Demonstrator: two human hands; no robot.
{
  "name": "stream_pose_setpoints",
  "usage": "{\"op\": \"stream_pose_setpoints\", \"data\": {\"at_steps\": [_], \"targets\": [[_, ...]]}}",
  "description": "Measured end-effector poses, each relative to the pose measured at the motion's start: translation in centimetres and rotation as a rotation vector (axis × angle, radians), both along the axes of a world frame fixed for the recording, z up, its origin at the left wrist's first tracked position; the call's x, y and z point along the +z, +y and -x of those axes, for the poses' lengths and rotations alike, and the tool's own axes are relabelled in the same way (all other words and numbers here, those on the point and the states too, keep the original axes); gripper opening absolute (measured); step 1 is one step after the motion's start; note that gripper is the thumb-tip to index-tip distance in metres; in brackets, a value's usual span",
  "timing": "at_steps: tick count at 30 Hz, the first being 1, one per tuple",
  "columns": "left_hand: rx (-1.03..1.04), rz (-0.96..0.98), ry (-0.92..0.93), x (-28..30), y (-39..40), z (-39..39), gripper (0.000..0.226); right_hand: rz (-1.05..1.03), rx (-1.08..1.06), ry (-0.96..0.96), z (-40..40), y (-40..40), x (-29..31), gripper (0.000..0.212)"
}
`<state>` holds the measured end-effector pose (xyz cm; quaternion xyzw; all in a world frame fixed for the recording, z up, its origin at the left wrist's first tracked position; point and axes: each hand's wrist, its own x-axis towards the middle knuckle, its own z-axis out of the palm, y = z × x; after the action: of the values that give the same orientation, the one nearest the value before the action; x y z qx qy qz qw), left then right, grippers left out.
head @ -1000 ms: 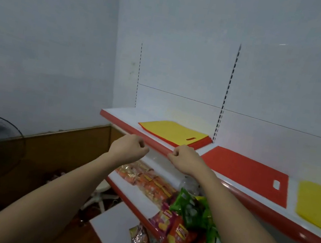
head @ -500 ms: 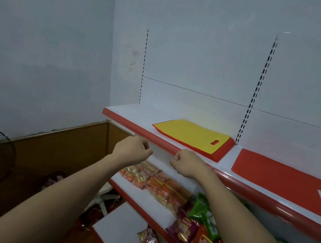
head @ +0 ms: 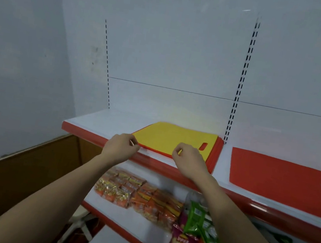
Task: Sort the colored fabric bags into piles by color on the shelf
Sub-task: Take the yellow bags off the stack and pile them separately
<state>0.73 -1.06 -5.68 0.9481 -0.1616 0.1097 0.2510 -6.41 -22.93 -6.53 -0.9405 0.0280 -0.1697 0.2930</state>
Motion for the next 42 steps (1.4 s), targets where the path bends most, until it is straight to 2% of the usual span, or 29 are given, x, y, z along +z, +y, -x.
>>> {"op": "stream_pose_setpoints", "data": {"at_steps": [5, 9, 13, 18, 24, 30, 35, 39, 42], "targets": [[-0.017, 0.055, -0.019, 0.1, -1.3, -4.8, 0.013, -0.117, -0.189, -0.169, -1.3, -1.6, -0.1, 0.006], [-0.006, 0.108, -0.052, -0.6, -2.2, -8.5, 0.016, -0.134, -0.444, -0.294, -2.7, -3.0, -1.3, 0.010], [-0.025, 0.084, 0.023, -2.2, -2.8, -11.2, 0.025, -0.166, -0.661, -0.214, -3.6, -3.2, -2.7, 0.017], [-0.054, 0.112, 0.094, -3.8, -2.7, -13.4, 0.043, -0.136, -0.740, -0.180, -4.5, -3.7, -4.2, 0.020], [-0.052, 0.044, 0.006, -5.3, -3.2, -14.6, 0.067, -0.075, -0.738, -0.221, -4.6, -4.1, -4.9, 0.021], [-0.040, 0.015, 0.014, -5.2, -3.1, -14.2, 0.083, -0.134, -0.775, -0.265, -3.6, -2.9, -4.1, 0.024], [-0.090, 0.110, 0.073, -5.3, -2.7, -14.6, 0.073, -0.116, -0.790, -0.248, -3.7, -2.8, -4.2, 0.038], [-0.140, 0.128, 0.129, -4.6, -2.5, -14.5, 0.053, -0.006, -0.747, -0.232, -3.8, -2.0, -3.7, 0.037], [-0.199, 0.119, 0.122, -3.1, -2.4, -14.4, 0.039, 0.080, -0.733, -0.319, -3.8, -1.6, -2.4, 0.035]]}}
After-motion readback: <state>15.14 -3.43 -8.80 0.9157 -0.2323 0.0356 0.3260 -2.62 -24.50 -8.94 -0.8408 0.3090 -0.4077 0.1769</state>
